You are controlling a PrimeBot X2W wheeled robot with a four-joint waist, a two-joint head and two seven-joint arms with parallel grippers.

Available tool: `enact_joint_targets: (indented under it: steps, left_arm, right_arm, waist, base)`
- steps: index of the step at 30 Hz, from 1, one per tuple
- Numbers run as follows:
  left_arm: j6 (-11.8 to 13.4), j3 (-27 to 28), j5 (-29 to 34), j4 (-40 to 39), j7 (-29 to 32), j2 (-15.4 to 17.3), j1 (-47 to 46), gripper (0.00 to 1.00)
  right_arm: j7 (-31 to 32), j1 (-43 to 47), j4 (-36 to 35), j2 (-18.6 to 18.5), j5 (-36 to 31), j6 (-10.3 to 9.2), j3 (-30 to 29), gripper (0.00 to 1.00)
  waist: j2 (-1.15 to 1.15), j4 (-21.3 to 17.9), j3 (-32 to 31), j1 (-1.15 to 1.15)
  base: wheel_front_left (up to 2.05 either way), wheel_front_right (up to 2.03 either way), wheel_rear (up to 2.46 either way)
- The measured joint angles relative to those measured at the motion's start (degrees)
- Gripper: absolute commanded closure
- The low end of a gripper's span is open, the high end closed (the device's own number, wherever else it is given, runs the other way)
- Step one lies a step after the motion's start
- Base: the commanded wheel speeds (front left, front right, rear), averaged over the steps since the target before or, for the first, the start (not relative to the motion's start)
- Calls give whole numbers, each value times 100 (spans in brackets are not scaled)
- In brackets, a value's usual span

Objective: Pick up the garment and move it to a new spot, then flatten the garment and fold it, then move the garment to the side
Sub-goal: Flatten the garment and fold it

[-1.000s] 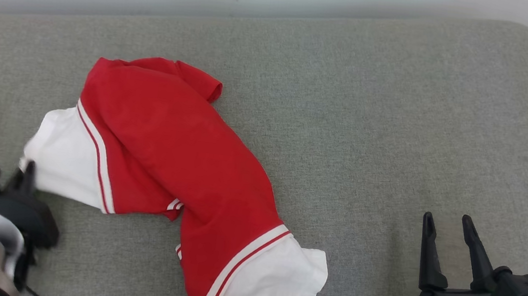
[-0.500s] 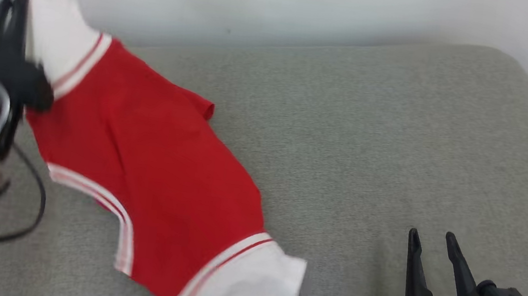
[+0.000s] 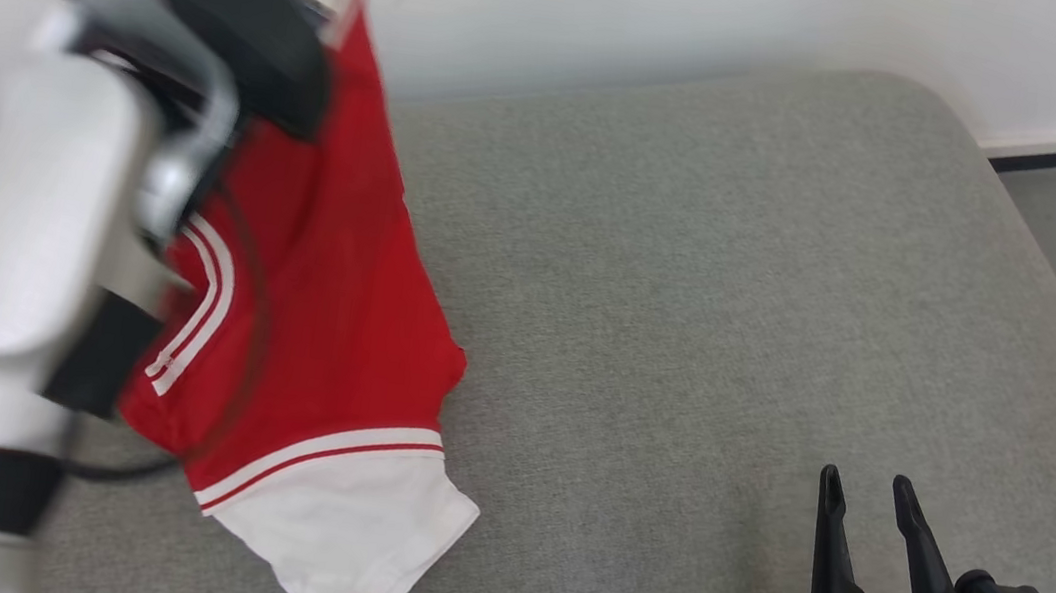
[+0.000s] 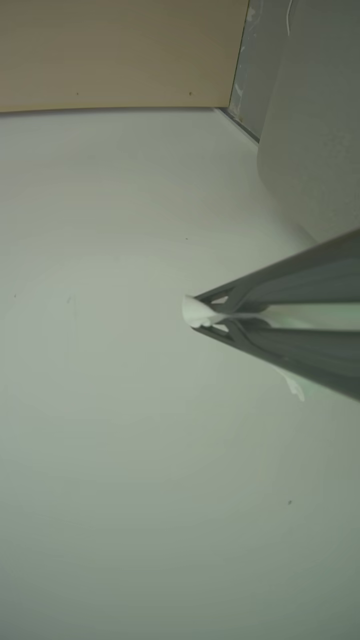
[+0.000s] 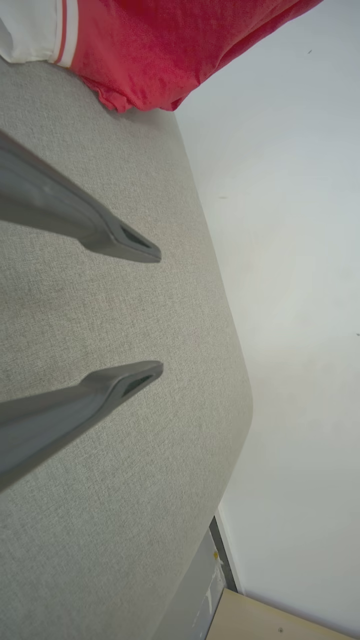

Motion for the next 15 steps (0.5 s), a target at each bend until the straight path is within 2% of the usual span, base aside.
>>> enact_joint_targets:
  steps: [4,9,15]
  left_arm:
    - [1,-336,-101,12,42,-477,295,100]
    - [19,-761,-254,500,-138,-1099,616,100]
    - [18,-1397,-375,1355,-512,-1351,812,100]
  right_arm:
    - [0,-80,-7,8,20,0,-2,0]
    - [0,-176,3,14,45,0,-1,0]
    - [0,-293,24,15,178,0,71,0]
  waist:
    - [0,-123,91,0]
    - [0,-290,239,0]
    - [0,-515,409,0]
  base:
    - [0,0,0]
    - [0,0,0]
    - [0,0,0]
